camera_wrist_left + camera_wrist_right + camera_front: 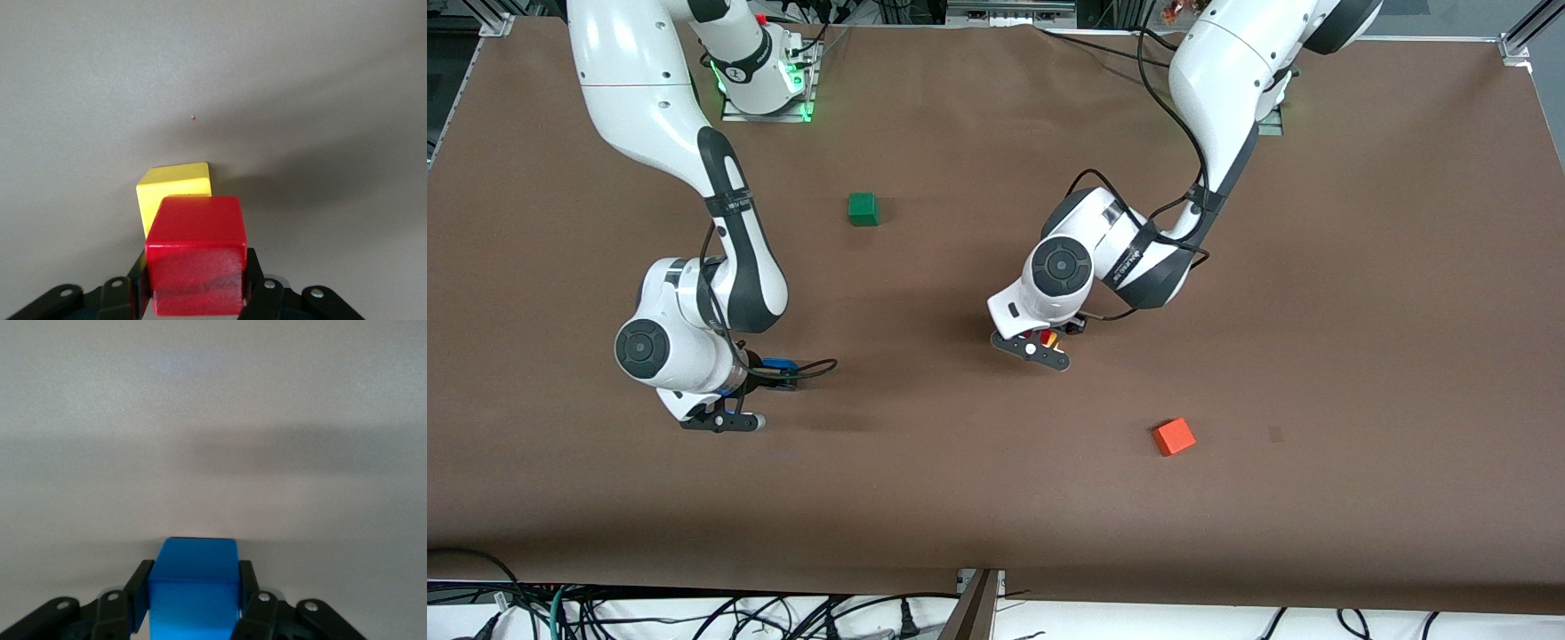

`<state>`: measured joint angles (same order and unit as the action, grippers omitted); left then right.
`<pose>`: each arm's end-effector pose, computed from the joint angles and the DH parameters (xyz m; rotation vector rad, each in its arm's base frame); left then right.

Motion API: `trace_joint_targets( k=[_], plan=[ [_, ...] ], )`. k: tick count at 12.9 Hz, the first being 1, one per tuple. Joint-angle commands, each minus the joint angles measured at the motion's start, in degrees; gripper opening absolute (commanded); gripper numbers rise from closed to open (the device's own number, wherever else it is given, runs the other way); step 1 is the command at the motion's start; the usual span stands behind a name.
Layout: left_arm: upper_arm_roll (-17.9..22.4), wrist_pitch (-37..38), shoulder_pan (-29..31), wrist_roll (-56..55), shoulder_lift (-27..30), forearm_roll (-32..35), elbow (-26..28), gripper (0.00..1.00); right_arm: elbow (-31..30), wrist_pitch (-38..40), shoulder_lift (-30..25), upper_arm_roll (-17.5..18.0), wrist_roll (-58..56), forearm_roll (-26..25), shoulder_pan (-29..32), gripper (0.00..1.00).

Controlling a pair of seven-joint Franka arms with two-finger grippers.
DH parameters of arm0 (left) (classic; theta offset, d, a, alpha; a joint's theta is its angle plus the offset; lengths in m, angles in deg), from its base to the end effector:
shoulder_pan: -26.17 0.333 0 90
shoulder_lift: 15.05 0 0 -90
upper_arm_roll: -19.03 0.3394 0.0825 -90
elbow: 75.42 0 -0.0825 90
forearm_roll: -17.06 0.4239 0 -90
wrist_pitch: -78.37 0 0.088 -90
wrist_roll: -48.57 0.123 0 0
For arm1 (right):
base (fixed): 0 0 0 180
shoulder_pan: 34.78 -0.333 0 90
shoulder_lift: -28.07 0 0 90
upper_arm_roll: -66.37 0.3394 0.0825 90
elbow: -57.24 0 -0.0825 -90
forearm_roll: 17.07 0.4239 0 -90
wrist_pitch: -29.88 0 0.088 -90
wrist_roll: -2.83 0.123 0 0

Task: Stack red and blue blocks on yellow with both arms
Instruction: 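Lower the red cube onto the yellow cube while the right gripper lifts the blue cube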

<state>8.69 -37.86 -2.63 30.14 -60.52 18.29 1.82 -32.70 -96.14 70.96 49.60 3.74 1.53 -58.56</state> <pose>0.6196 -0.4666 0.2274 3.0434 -0.4997 -0.2204 0.7248 0.1304 0.1829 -3.0909 0.0460 0.1254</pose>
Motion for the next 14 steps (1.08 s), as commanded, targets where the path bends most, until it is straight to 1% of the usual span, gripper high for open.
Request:
trace_joint_targets(
  k=[1, 2, 5, 8, 10, 12, 14],
  plan=[
    [0.76, 0.65, -0.73, -0.11, -1.02, -0.44, -2.01, 0.00, 2.04, 1.82, -0.09, -0.02, -0.83, 1.35, -0.04, 0.42],
    [0.76, 0.65, -0.73, -0.11, -1.20, -0.44, -1.92, 0.00, 3.70, 3.66, -0.09, -0.02, -0.74, 1.35, -0.04, 0.42],
    [0.85, 0.56, -0.73, -0.11, -1.81, -0.35, -1.92, 0.00, 11.59, 14.89, -0.36, -0.02, 1.00, 2.40, -0.13, 0.42],
    [0.94, 0.65, -0.73, -0.11, -2.34, -0.27, -1.92, 0.00, 18.37, 24.30, -0.27, -0.02, 9.00, 2.23, -1.96, 0.43],
    [1.11, 0.65, -0.64, -0.11, -2.34, -0.27, -2.01, 0.01, 21.72, 27.05, -0.27, 0.06, 14.17, 2.32, -3.54, 0.43],
    [1.38, 0.56, -0.72, -0.11, -2.34, -0.27, -2.01, 0.16, 23.92, 27.23, -0.09, 0.06, 18.84, 2.23, -6.26, 0.43],
    [1.38, 0.65, -0.64, -0.02, -2.43, -0.27, -2.01, 0.16, 25.33, 26.79, -0.09, -0.02, 22.10, 2.23, -8.03, 0.43]
  ],
)
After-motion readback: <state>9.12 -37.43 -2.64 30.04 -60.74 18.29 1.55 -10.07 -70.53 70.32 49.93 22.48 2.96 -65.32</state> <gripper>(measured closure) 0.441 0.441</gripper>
